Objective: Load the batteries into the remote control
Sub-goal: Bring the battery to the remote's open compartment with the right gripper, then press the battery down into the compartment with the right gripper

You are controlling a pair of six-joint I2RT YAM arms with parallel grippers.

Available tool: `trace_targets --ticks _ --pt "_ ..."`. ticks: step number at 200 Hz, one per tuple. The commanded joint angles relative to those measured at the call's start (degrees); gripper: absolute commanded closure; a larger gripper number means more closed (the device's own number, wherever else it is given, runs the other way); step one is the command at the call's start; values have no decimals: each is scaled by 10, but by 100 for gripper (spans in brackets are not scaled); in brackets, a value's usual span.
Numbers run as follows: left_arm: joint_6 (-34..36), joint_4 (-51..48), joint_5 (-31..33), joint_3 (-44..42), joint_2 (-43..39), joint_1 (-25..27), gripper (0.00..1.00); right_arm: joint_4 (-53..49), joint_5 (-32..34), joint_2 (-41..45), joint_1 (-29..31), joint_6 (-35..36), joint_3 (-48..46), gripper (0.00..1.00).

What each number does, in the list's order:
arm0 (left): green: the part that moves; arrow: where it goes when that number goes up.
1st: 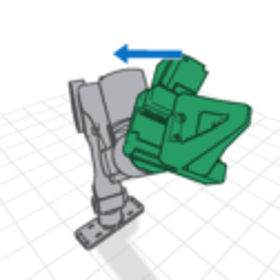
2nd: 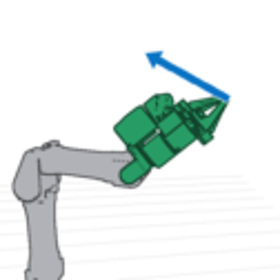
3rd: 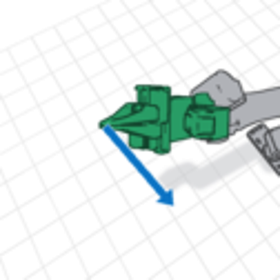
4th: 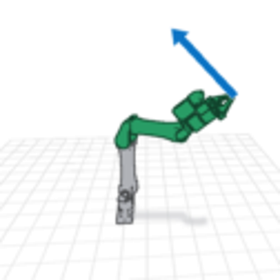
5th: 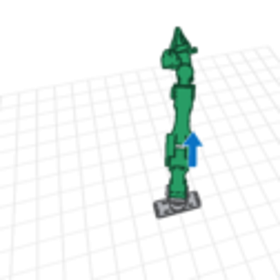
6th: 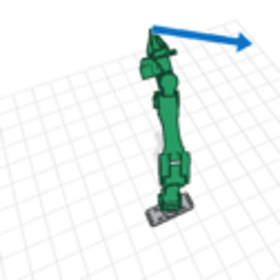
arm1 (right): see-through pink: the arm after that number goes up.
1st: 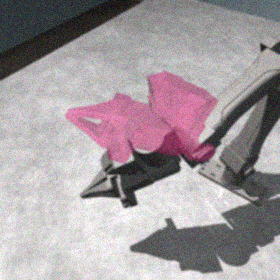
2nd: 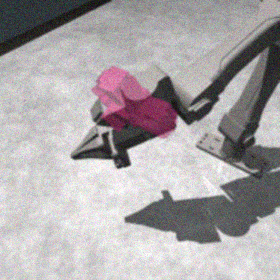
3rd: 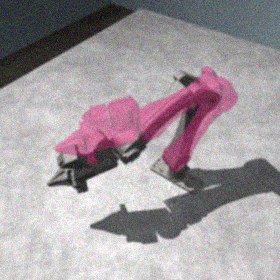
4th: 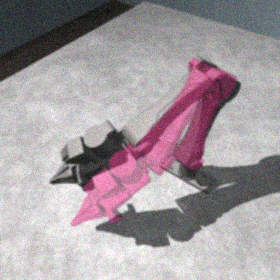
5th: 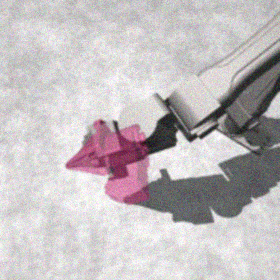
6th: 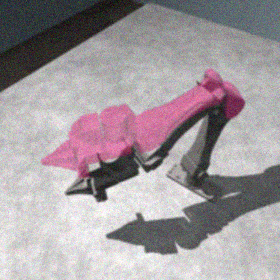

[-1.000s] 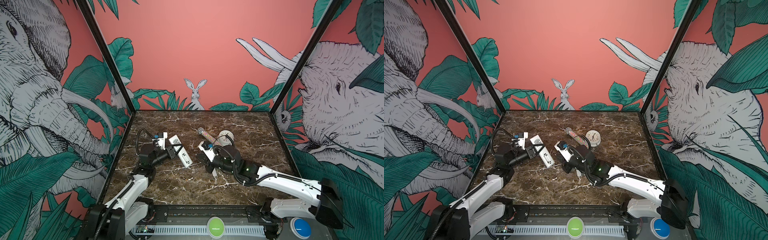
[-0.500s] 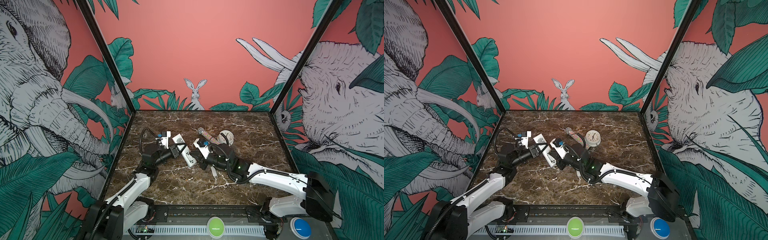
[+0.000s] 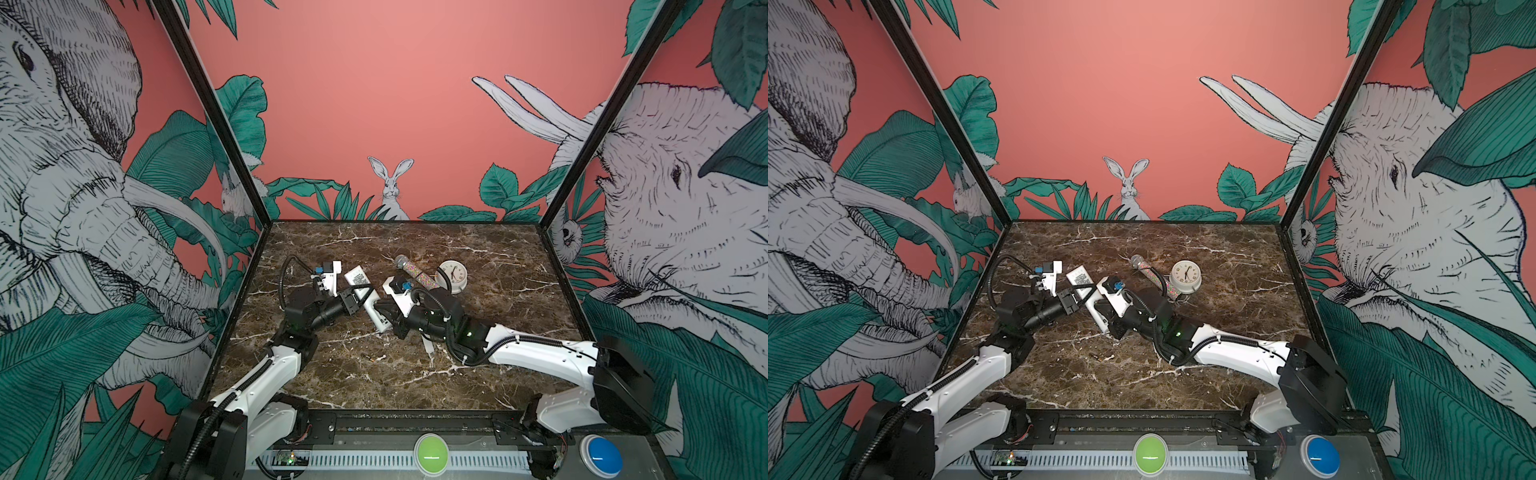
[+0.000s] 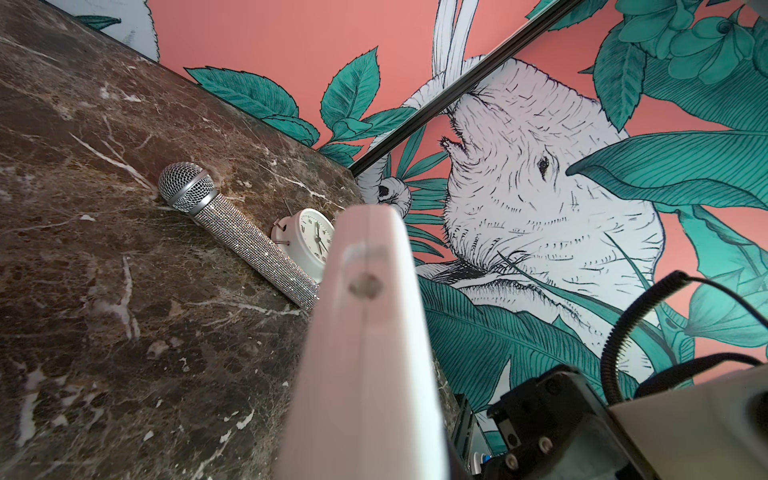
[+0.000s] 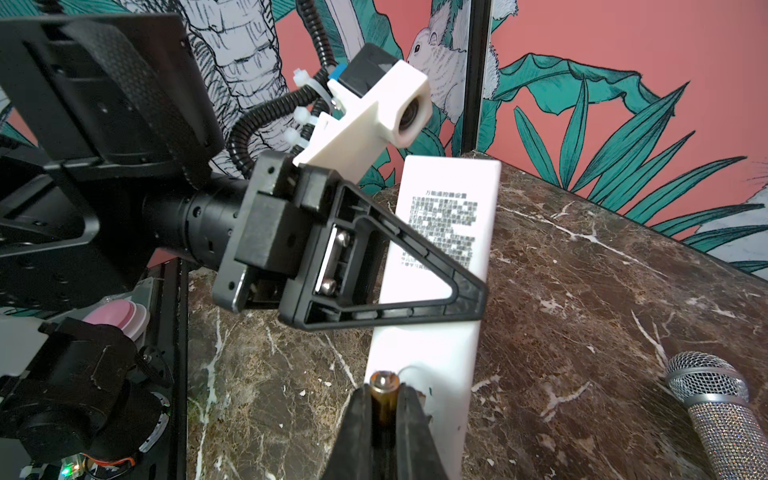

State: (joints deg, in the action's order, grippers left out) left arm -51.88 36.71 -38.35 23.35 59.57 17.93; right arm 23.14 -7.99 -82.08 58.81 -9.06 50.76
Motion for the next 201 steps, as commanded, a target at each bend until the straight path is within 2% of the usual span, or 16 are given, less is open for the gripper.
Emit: trace_targets --ticks 1,201 --pt "-7 32 2 16 -4 3 100 40 -5 -7 -2 -9 8 100" --pt "-10 25 9 23 -16 3 100 89 -18 -32 -12 -58 -33 100"
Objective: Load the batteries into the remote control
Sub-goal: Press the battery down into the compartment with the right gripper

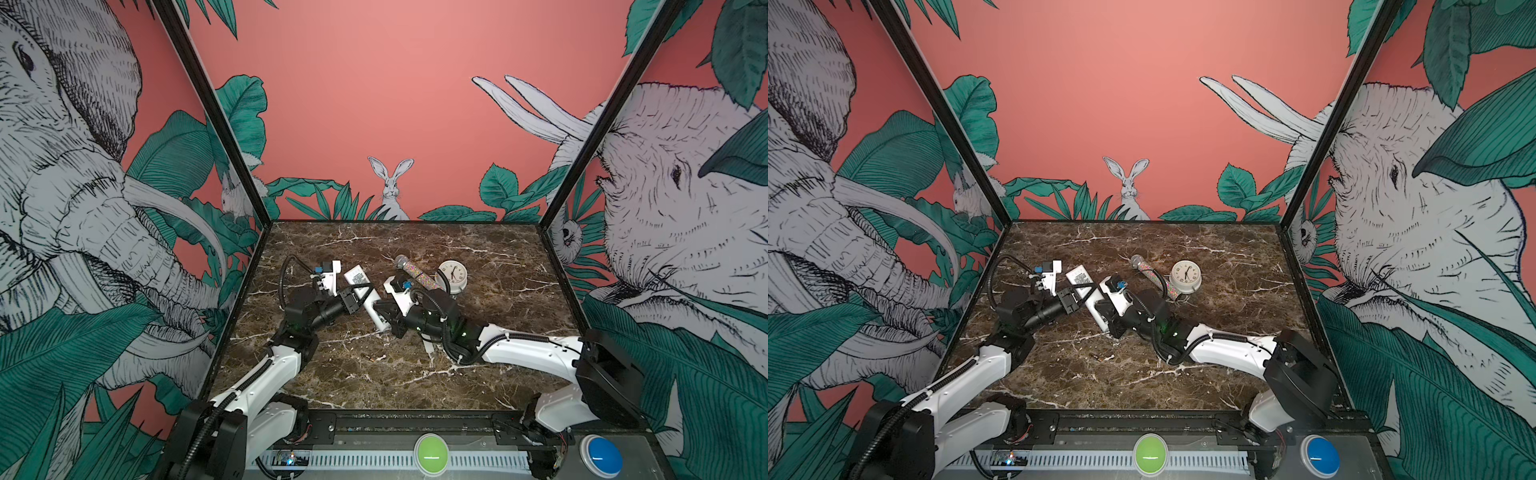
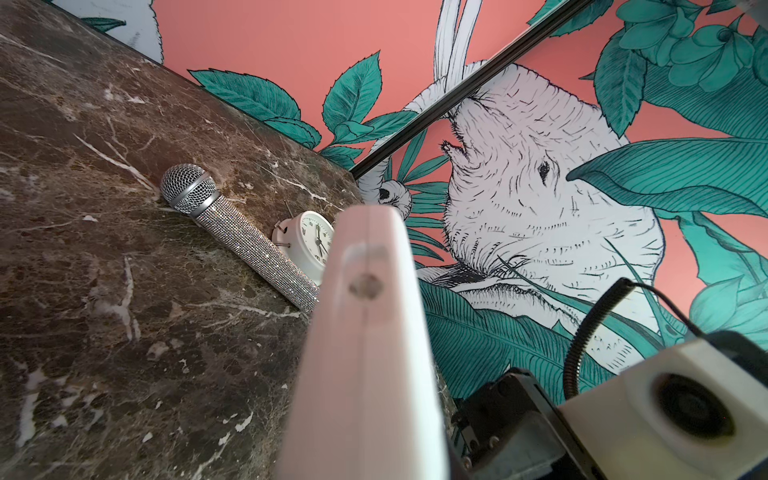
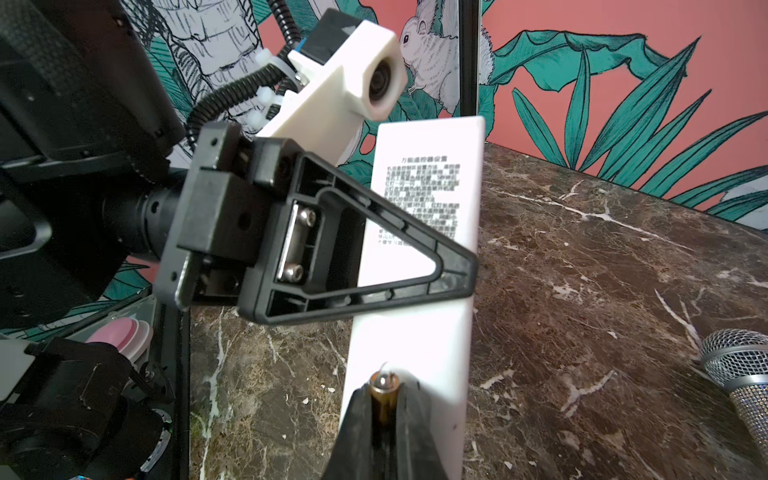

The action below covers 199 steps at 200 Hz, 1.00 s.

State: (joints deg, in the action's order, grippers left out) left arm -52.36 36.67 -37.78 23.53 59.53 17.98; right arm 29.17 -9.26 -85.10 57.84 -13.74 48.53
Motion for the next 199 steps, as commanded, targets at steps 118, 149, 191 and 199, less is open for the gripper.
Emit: trace_targets --ticks 118,149,191,199 --pt "-2 22 0 24 -15 3 100 41 -10 -4 -2 -34 -28 80" --pt "-2 22 -3 25 -16 3 100 35 -6 2 -2 -29 -29 74" --pt "2 18 -6 26 -14 2 100 23 -3 16 -2 -18 -29 68" --pt "2 18 -8 26 -13 2 100 18 -2 19 -2 -15 -28 67"
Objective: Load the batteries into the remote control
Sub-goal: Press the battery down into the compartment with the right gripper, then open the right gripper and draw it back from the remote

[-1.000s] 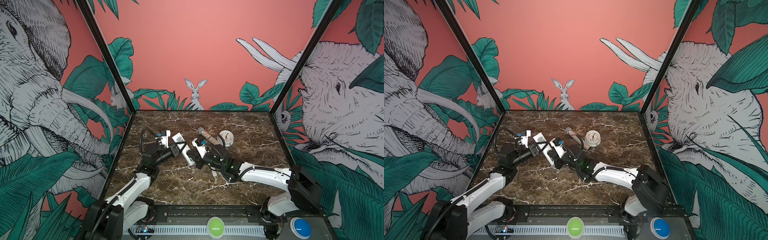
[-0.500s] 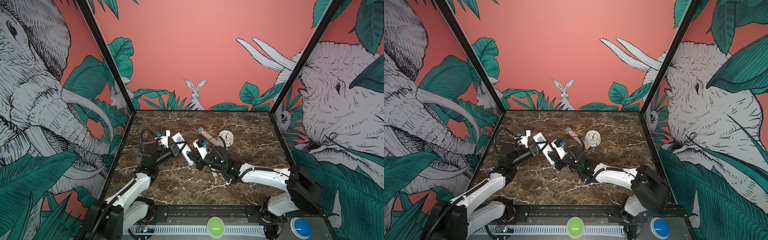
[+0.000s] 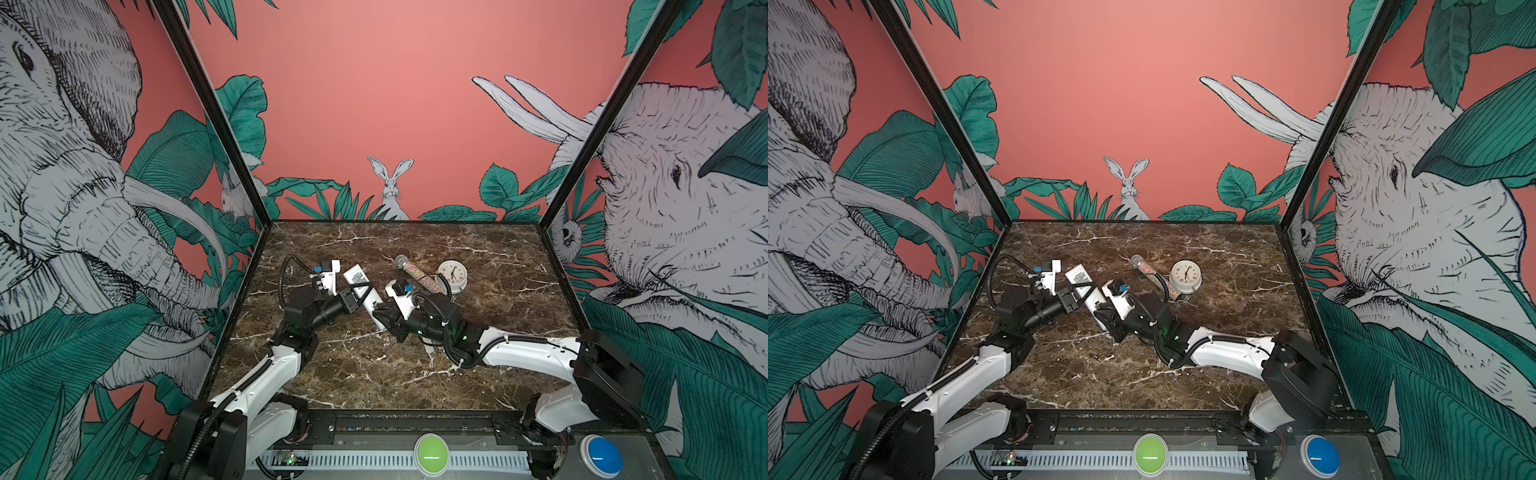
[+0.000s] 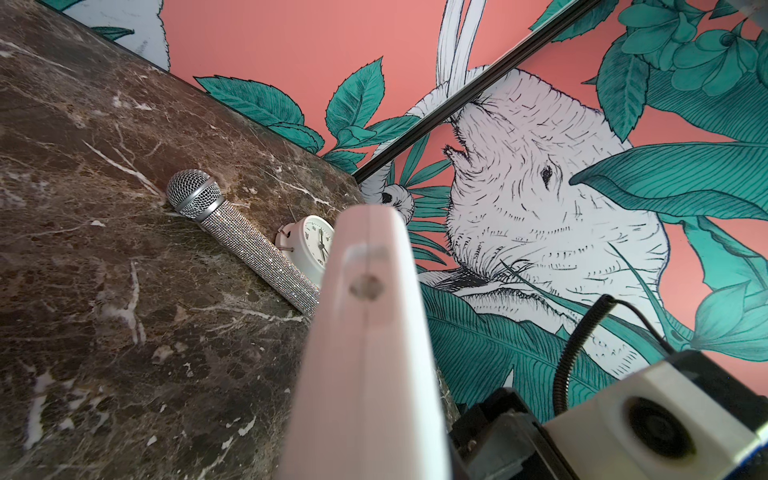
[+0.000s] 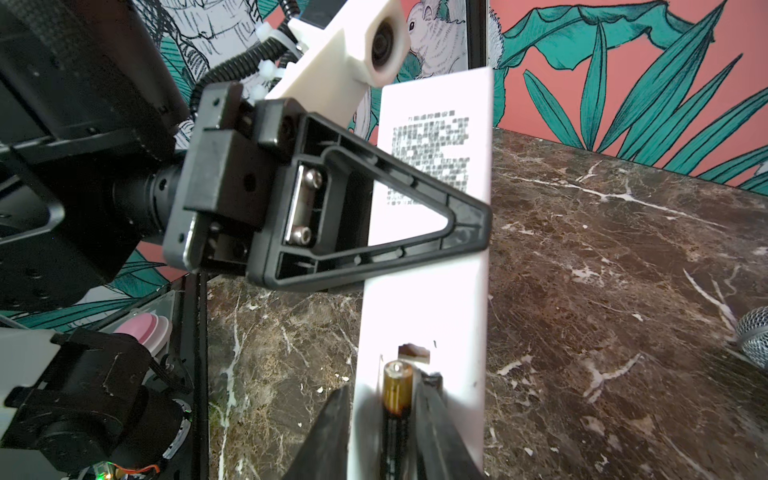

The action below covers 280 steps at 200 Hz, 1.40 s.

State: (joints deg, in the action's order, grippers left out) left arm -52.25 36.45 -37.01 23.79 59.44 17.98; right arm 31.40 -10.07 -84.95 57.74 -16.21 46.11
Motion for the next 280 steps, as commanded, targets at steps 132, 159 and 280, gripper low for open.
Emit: trace_targets --ticks 132,159,280 --pt "31 -33 -52 41 -14 2 100 -244 -97 136 2 180 39 51" --pt "34 -38 -83 48 -8 2 100 -425 -87 158 14 294 87 52" --pt "71 -126 -181 69 -15 3 100 -562 -15 102 38 508 225 71"
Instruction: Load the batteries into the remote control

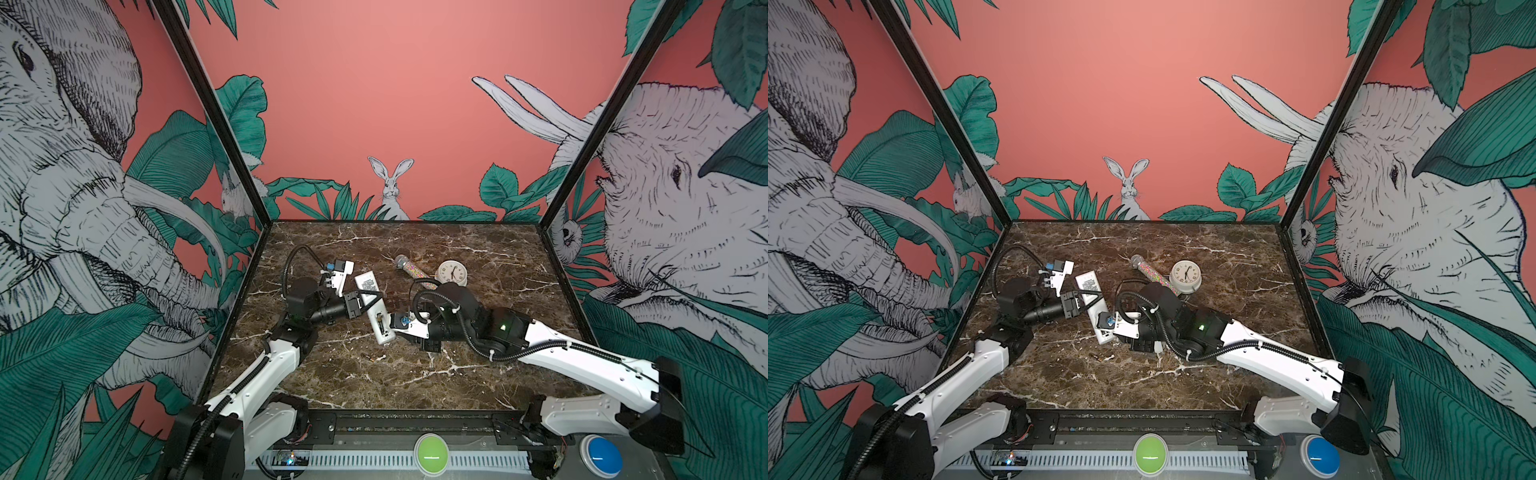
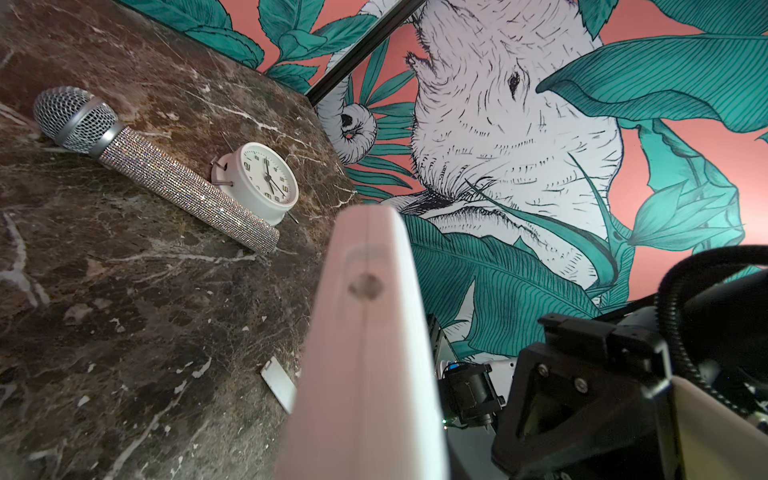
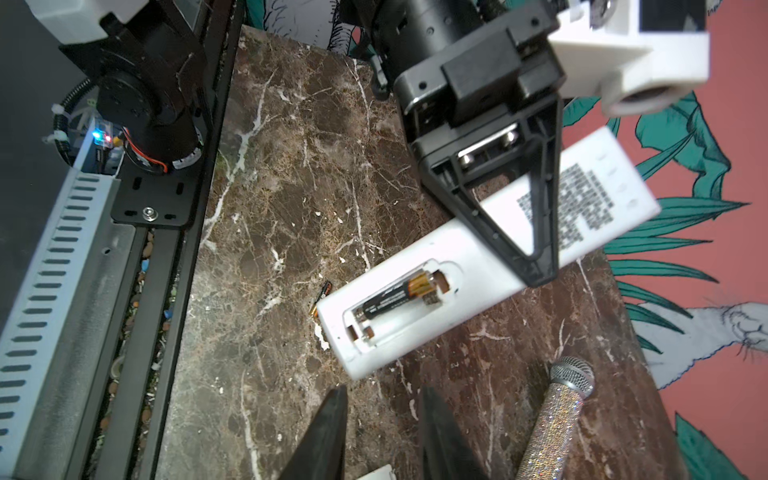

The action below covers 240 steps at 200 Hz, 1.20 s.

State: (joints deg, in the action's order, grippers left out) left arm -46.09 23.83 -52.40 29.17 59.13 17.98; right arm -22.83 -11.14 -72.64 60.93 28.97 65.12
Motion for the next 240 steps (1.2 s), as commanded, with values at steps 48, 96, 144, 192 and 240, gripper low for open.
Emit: trace_targets --ticks 48,96,144,192,240 --pt "13 3 -36 15 -9 3 100 -27 -12 -68 12 85 75 74" --pt "12 6 -41 15 -7 3 100 -20 -8 -89 13 95 86 75" --pt "11 7 -41 14 -5 3 100 -14 14 -106 17 96 90 78" --pt "11 10 -41 14 -2 3 100 -9 22 -113 19 95 89 79" --pt "10 10 -39 11 -2 4 100 -2 34 -118 21 96 90 79"
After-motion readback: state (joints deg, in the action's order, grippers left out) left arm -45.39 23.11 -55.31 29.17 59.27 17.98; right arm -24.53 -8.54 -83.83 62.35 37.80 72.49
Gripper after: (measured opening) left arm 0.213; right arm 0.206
